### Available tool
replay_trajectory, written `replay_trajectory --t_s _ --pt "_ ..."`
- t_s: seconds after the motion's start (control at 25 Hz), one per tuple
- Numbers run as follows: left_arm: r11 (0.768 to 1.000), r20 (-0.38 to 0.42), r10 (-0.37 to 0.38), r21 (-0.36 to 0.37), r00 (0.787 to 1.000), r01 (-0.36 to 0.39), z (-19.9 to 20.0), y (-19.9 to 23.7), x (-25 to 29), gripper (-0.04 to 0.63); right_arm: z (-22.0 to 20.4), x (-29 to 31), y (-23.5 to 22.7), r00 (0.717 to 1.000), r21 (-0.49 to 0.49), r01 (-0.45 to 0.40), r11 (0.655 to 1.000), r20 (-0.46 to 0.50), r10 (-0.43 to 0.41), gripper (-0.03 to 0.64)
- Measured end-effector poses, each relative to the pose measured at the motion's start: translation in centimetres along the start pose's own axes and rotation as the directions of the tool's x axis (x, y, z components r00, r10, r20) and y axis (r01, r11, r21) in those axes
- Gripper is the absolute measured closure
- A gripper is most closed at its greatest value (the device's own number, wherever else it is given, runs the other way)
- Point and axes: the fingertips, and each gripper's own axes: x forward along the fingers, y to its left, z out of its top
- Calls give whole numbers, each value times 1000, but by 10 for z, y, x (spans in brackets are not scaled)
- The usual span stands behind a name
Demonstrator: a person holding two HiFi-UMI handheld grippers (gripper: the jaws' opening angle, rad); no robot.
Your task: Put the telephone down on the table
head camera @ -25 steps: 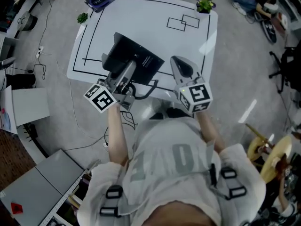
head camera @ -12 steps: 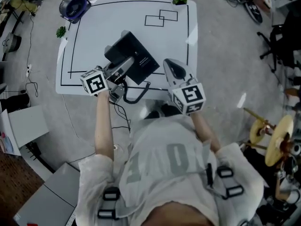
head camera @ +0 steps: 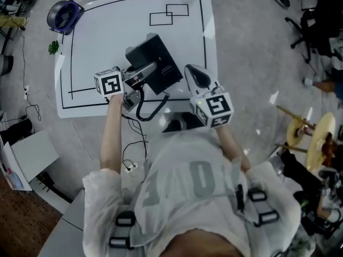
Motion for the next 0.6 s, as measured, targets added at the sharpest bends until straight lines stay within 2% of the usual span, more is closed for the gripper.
replay_trajectory --t_s 0.24,0.6 --pt "999 -53 -26 -50 998 23 -4 17 18 431 -9 3 -15 999 29 43 999 -22 -42 609" --pt "993 -72 -49 -112 996 41 -3 37 29 431 -16 17 -25 997 62 63 996 -45 -61 609"
